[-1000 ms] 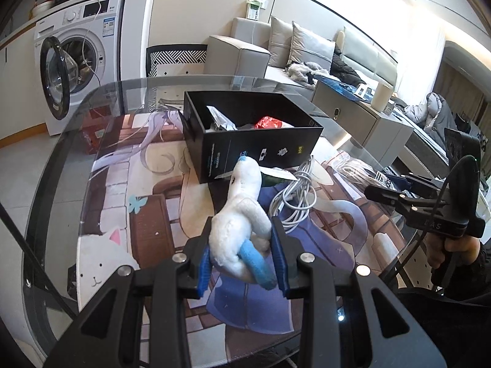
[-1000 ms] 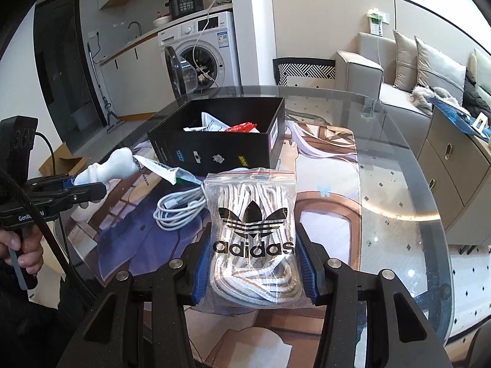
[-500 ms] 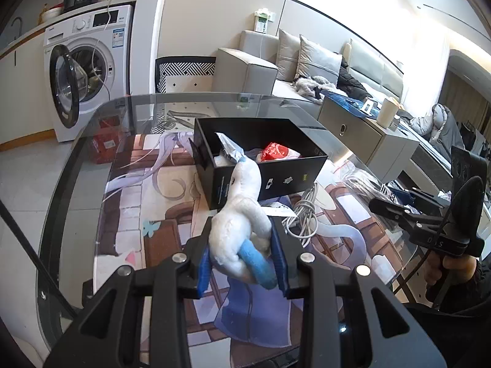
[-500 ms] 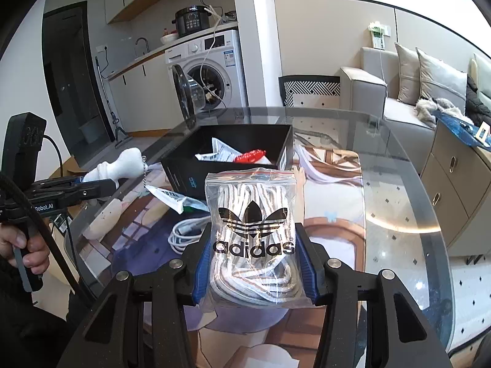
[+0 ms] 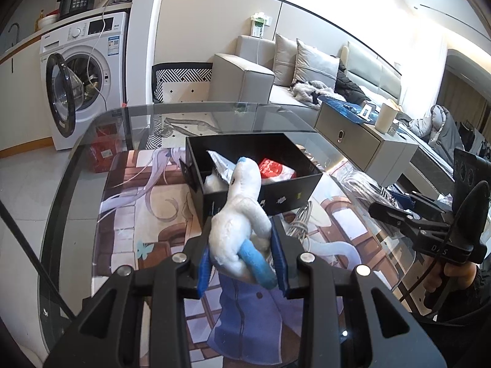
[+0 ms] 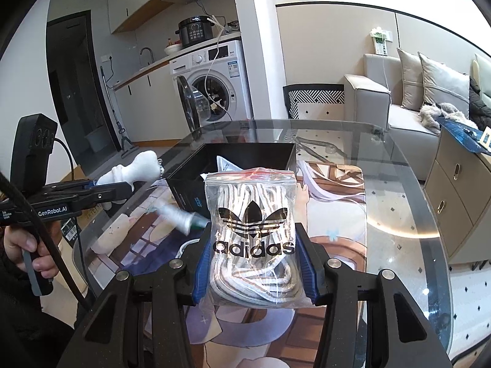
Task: Organize soft objects
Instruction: 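Carry the plush toy over the box with left tool while right carries the rope bag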
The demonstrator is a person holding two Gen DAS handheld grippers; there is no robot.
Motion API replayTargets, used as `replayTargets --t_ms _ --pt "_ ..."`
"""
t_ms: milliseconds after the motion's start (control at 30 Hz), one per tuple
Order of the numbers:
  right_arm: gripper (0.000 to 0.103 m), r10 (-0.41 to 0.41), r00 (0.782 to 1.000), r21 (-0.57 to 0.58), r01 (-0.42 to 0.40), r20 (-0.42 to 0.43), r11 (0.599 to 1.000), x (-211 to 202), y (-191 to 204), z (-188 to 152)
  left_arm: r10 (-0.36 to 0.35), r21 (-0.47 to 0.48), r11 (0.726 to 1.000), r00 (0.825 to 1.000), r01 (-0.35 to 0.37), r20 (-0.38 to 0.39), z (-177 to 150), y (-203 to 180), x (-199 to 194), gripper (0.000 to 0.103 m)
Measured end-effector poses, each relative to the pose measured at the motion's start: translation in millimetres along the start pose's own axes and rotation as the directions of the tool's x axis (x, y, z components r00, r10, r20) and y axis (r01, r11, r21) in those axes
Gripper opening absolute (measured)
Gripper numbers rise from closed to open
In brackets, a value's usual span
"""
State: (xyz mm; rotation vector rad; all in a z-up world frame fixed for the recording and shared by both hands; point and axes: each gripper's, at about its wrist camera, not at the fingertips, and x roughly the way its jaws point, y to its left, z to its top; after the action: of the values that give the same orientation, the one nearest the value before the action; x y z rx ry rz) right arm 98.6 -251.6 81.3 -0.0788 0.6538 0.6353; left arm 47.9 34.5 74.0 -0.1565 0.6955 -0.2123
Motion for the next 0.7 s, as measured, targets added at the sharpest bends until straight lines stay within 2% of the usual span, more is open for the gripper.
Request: replayTargets --t_ms 700 --pt "0.049 0.004 1.0 -0.03 -0.003 0.027 1.0 6 6 19 -0.008 0.003 1.0 0.999 0.008 0.034 25 -12 22 0.032"
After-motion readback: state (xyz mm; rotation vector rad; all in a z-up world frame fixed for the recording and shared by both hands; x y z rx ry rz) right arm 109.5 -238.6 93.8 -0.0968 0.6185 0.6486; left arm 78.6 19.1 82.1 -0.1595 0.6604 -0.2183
